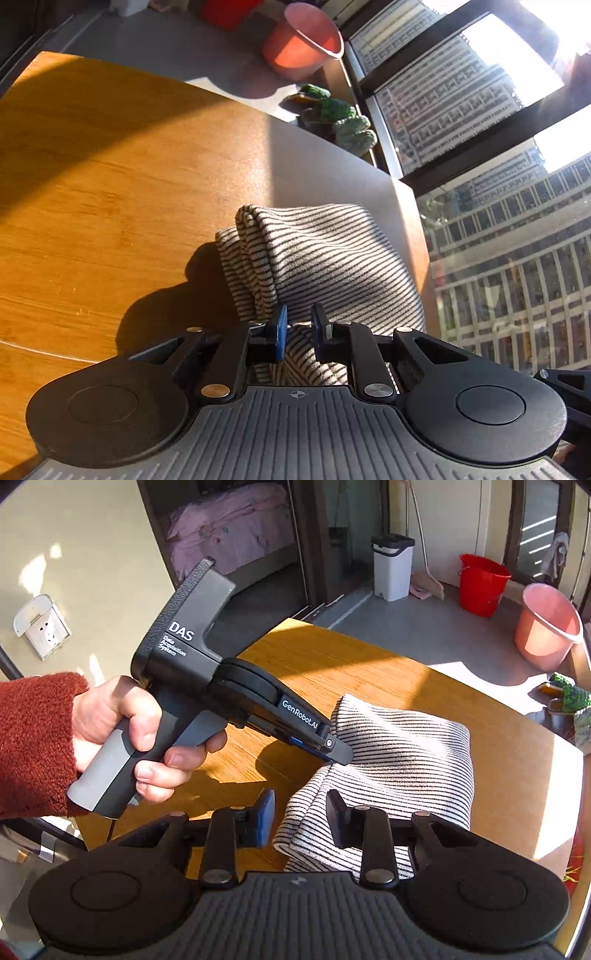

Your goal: Fold clothes

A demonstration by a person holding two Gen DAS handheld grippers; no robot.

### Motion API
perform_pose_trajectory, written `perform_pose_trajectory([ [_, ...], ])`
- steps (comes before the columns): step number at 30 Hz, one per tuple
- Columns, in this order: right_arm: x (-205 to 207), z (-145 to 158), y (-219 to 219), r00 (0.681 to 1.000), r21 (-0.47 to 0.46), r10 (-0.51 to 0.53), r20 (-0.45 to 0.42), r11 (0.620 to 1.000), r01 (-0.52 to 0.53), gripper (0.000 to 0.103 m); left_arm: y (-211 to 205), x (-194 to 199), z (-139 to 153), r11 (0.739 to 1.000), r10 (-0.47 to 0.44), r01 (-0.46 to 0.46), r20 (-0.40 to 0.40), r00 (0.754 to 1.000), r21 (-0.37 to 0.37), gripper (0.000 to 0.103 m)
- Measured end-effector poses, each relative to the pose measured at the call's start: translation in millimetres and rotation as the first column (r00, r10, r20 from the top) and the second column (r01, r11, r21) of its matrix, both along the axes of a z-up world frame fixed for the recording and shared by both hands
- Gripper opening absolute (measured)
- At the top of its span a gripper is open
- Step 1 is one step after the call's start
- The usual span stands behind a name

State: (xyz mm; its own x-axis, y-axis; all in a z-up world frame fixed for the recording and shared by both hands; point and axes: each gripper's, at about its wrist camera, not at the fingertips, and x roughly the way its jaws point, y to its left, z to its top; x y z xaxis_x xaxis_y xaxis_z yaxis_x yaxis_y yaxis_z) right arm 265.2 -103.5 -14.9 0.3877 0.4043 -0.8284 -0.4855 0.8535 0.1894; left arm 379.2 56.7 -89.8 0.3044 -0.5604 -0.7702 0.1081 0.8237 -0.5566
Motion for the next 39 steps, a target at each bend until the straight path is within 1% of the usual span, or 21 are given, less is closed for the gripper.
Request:
perform_pose_trajectory([
  [1,7.5,-22.8,-3.7,0.995,0.014,-0.046,-0.091,0.999,0.047,0.018,1.5,-1.3,0.5,1.0,0.004,-0.004,-0.002,1.0,0.011,0.027],
  [2,14.9,-45.5,-7.4,0.979,0.023,-0.09,-0.181,0.995,0.096,0.015,2.9,-2.6,1.1,1.0,0.008,-0.008,-0.005,1.0,0.023,0.038],
  [3,17.6,-62.2,-9.5,0.969,0.029,-0.114,-0.221,0.992,0.123,0.008,4.4,-3.9,1.6,0.999,0.012,-0.012,-0.007,1.0,0.035,0.051],
  [4,20.2,-78.8,-11.7,0.956,0.035,-0.137,-0.26,0.988,0.151,0.005,7.5,-6.3,1.3,0.999,0.01,-0.009,-0.014,1.0,0.038,0.05],
  [8,28.3,-81.9,-20.8,0.93,0.093,-0.186,-0.317,0.97,0.226,0.005,15.3,-12.6,2.5,1.0,0.012,-0.011,-0.009,1.0,0.021,0.05],
  [10,27.1,-80.9,-17.3,0.937,0.08,-0.171,-0.306,0.976,0.204,0.005,18.7,-12.7,4.2,1.0,0.03,-0.03,-0.023,0.999,0.006,0.047],
  [15,27.1,-80.7,-9.4,0.95,0.03,-0.145,-0.278,0.987,0.16,0.005,13.6,-5.6,20.2,1.0,0.027,-0.027,0.015,1.0,0.008,0.047],
  [17,25.9,-80.9,-10.0,0.95,0.029,-0.149,-0.274,0.986,0.163,0.005,14.1,-2.5,26.8,0.999,0.032,-0.032,0.019,0.999,-0.013,0.046],
  [20,18.5,-80.0,-11.1,0.954,0.02,-0.153,-0.258,0.986,0.164,0.005,10.6,2.5,32.8,0.995,0.023,-0.022,0.009,1.0,-0.102,0.047],
  [22,15.6,-78.5,-9.4,0.958,0.012,-0.153,-0.242,0.987,0.16,0.005,4.8,1.1,29.0,0.982,0.001,-0.007,-0.029,1.0,-0.188,0.047],
  [23,16.6,-77.2,-8.6,0.96,0.007,-0.152,-0.234,0.987,0.158,0.005,-2.1,-0.5,23.5,0.976,-0.014,0.002,-0.053,0.999,-0.216,0.047],
  [25,10.2,-70.2,-9.7,0.961,0.003,-0.15,-0.234,0.988,0.155,0.005,-14.0,-3.8,8.0,0.98,-0.036,0.02,-0.078,0.996,-0.196,0.044],
  [26,9.6,-65.7,-9.1,0.961,0.003,-0.138,-0.238,0.99,0.143,0.005,-17.9,-5.2,0.5,0.984,-0.042,0.027,-0.082,0.996,-0.176,0.033],
  [27,6.6,-56.3,-15.3,0.967,-0.005,-0.115,-0.225,0.993,0.117,0.007,-21.8,-6.6,-7.1,0.987,-0.047,0.034,-0.085,0.995,-0.156,0.027],
  [28,3.5,-47.0,-21.5,0.973,-0.014,-0.091,-0.213,0.996,0.09,0.013,-22.4,-6.2,-12.9,0.987,-0.047,0.032,-0.089,0.995,-0.157,0.024],
  [29,0.5,-37.6,-27.8,0.977,-0.024,-0.067,-0.201,0.998,0.064,0.015,-20.8,-4.5,-16.4,0.985,-0.041,0.023,-0.097,0.994,-0.171,0.024],
  [31,2.7,-15.1,-48.7,0.985,-0.03,-0.072,-0.158,0.997,0.069,0.027,-17.7,-1.4,-20.0,0.983,-0.031,0.009,-0.117,0.993,-0.185,0.022],
  [33,10.8,12.7,-76.2,0.989,-0.023,-0.104,-0.106,0.995,0.102,0.028,-18.7,-1.0,-21.0,0.985,-0.038,0.018,-0.112,0.993,-0.174,0.02],
  [36,52.2,30.8,-90.9,0.972,0.053,-0.217,-0.091,0.973,0.223,0.028,-22.3,-2.1,-20.6,0.988,-0.055,0.041,-0.09,0.994,-0.151,0.02],
  [38,86.3,22.4,-84.5,0.963,0.103,-0.239,-0.127,0.962,0.253,0.028,-21.8,-2.6,-19.9,0.988,-0.058,0.045,-0.087,0.995,-0.146,0.02],
  [39,99.9,6.5,-72.3,0.961,0.094,-0.222,-0.164,0.966,0.24,0.028,-21.8,-2.7,-19.8,0.988,-0.06,0.047,-0.086,0.995,-0.144,0.02],
])
